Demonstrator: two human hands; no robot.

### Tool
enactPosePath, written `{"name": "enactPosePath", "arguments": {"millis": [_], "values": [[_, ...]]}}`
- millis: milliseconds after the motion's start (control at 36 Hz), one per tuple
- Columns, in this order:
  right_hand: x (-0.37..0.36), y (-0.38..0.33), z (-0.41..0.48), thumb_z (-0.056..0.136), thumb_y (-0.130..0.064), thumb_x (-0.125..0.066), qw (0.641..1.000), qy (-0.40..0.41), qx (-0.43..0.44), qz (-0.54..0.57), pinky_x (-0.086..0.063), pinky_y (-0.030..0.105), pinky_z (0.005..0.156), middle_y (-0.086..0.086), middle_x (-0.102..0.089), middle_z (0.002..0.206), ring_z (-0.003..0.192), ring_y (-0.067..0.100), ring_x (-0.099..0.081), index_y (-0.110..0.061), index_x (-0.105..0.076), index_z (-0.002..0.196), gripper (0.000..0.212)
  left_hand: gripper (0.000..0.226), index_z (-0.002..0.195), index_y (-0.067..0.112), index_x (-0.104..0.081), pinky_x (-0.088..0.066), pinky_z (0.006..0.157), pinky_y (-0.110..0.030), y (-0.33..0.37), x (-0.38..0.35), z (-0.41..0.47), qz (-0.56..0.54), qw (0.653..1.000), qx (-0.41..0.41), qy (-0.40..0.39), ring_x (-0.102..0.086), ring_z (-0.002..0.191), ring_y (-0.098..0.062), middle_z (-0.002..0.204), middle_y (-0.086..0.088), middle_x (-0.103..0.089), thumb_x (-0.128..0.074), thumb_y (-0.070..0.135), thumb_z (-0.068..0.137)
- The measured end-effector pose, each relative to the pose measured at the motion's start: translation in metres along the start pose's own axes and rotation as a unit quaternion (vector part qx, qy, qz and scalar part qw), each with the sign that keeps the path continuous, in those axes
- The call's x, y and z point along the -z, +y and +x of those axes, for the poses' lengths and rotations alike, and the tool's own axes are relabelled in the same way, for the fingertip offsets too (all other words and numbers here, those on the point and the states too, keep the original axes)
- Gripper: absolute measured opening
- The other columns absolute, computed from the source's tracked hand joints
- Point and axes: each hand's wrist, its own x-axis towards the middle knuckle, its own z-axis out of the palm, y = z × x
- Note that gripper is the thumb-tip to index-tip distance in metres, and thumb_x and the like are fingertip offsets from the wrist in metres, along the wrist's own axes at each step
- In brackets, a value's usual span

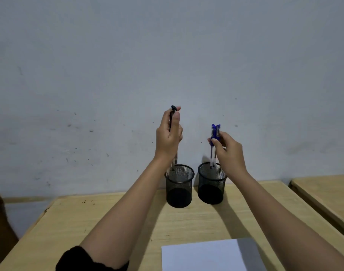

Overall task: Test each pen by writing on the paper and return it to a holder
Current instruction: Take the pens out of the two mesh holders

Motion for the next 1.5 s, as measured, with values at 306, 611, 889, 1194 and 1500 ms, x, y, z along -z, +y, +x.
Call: {"name": "enactPosePath", "arguments": {"millis": [306,611,889,1194,1500], "values": [[0.007,-0.05,-0.044,0.091,-0.02,-0.052,0.994,-0.054,0.089,-0.019,-0.053,0.05,0.08,0.003,-0.07,0.09,0.085,0.023,-0.066,-0.023,-0.064,0.104,0.017,0.025,0.117,0.028,-0.053,-0.03,0.051,-0.021,0.045,0.063,-0.049,0.15,0.985,-0.011,-0.082,-0.032,0.051,-0.009,0.056,0.014,-0.037,-0.043,0.035,0.095],[-0.006,-0.002,-0.106,0.092,-0.017,-0.053,0.967,-0.195,0.121,-0.111,-0.044,0.033,0.065,-0.019,-0.052,0.07,0.066,0.0,-0.052,-0.018,-0.063,0.108,0.019,0.035,0.126,0.031,-0.046,-0.048,0.086,-0.035,-0.019,0.114,-0.136,0.391,0.878,0.098,-0.257,-0.062,0.1,-0.019,0.11,-0.001,-0.067,-0.039,0.046,0.096],[-0.018,0.055,-0.112,0.089,-0.009,-0.053,0.928,-0.276,0.101,-0.228,-0.034,0.025,0.068,0.003,-0.061,0.087,0.083,0.022,-0.056,-0.011,-0.066,0.103,0.019,0.044,0.134,0.029,-0.041,-0.048,0.084,-0.039,-0.067,0.088,-0.147,0.507,0.786,0.054,-0.35,-0.057,0.111,-0.026,0.126,-0.002,-0.06,-0.036,0.049,0.095],[-0.027,0.079,-0.112,0.088,-0.011,-0.06,0.932,-0.29,0.089,-0.199,-0.035,0.018,0.074,0.009,-0.062,0.094,0.087,0.021,-0.057,-0.009,-0.069,0.107,0.022,0.047,0.133,0.028,-0.044,-0.05,0.077,-0.034,-0.086,0.084,-0.147,0.516,0.776,0.003,-0.363,-0.054,0.111,-0.015,0.126,0.006,-0.053,-0.037,0.053,0.094],[-0.025,0.078,-0.115,0.086,-0.012,-0.062,0.934,-0.289,0.091,-0.19,-0.04,0.027,0.084,0.007,-0.061,0.097,0.094,0.02,-0.054,-0.011,-0.068,0.108,0.022,0.039,0.124,0.019,-0.053,-0.043,0.085,-0.033,-0.088,0.087,-0.149,0.473,0.805,0.017,-0.358,-0.051,0.103,-0.016,0.112,0.0,-0.056,-0.047,0.042,0.093]]}}
